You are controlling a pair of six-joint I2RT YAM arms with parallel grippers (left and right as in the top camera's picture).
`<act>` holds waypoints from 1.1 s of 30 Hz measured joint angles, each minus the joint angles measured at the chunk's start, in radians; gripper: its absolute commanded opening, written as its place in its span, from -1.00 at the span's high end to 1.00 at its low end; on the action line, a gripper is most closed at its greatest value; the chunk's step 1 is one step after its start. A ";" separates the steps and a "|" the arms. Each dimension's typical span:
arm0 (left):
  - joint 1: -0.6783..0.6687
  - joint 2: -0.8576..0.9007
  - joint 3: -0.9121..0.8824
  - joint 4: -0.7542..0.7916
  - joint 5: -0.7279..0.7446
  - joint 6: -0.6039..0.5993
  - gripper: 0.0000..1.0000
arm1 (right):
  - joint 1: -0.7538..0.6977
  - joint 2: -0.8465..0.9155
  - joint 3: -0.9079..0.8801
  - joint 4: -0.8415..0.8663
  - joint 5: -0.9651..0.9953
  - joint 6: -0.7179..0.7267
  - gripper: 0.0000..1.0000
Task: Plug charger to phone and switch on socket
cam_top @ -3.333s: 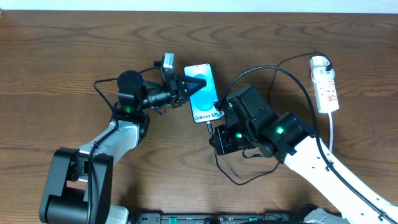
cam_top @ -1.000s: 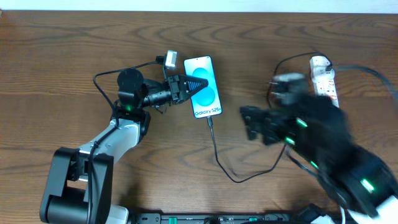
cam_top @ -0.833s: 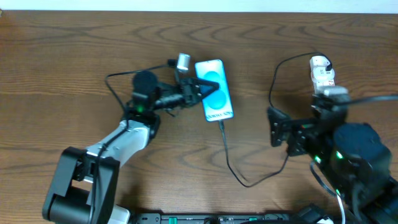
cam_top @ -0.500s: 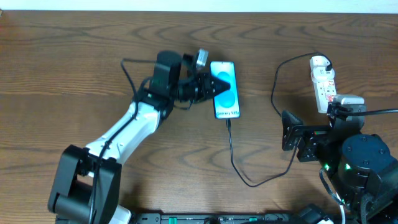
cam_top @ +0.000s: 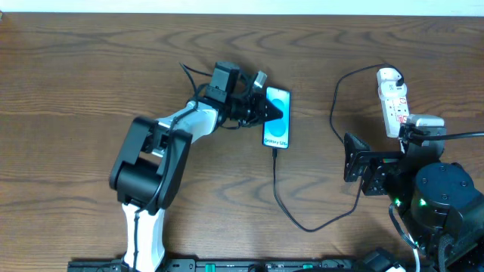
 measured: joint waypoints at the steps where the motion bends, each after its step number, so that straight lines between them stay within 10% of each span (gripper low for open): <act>1: 0.000 0.011 0.000 0.000 0.002 0.008 0.85 | 0.000 0.000 0.000 0.000 0.000 0.000 -0.98; 33: 0.000 0.057 0.000 -0.025 -0.122 0.045 0.61 | 0.000 0.131 0.000 0.069 0.000 0.000 -0.99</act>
